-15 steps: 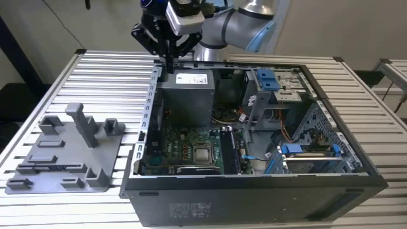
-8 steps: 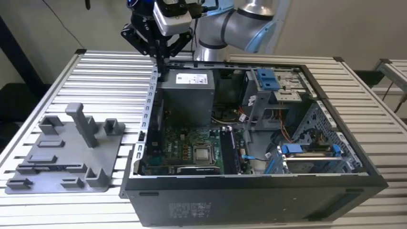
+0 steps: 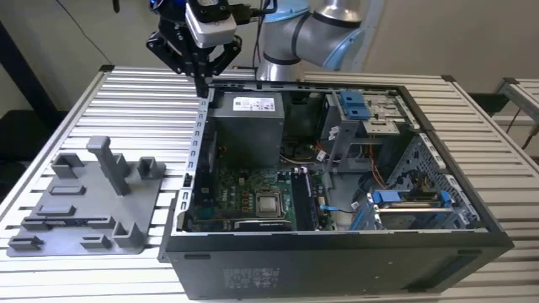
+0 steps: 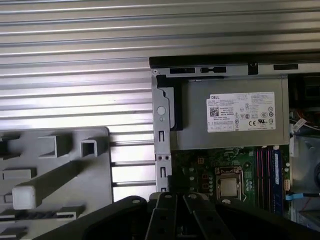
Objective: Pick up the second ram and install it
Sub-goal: 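Reach for the second ram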
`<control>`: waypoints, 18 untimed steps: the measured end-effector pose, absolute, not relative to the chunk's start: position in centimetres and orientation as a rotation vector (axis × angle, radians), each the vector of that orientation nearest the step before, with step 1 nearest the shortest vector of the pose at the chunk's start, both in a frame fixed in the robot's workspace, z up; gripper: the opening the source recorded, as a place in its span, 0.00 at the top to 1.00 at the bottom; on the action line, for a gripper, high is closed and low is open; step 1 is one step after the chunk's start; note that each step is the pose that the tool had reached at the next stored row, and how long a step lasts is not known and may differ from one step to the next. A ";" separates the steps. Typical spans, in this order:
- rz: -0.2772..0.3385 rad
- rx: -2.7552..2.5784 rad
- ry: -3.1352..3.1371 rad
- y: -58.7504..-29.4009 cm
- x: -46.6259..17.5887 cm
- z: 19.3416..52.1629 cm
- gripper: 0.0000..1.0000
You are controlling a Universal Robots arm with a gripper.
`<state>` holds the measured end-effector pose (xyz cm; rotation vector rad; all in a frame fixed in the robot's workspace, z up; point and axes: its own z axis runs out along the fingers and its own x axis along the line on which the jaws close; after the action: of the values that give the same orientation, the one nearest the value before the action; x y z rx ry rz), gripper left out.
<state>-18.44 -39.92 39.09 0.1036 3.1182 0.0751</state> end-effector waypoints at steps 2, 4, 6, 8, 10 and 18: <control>0.075 0.103 3.118 -39.9 -18.8 39.1 0.89; 0.075 0.102 3.118 -39.9 -19.2 39.0 0.89; 0.075 0.102 3.118 -39.9 -19.7 39.0 0.89; 0.075 0.101 3.118 -39.9 -20.1 39.0 0.89; 0.075 0.101 3.118 -39.9 -20.4 39.0 0.89; 0.075 0.100 3.118 -39.9 -21.9 39.0 0.89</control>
<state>-21.94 -39.93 38.98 0.1005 3.1184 0.0751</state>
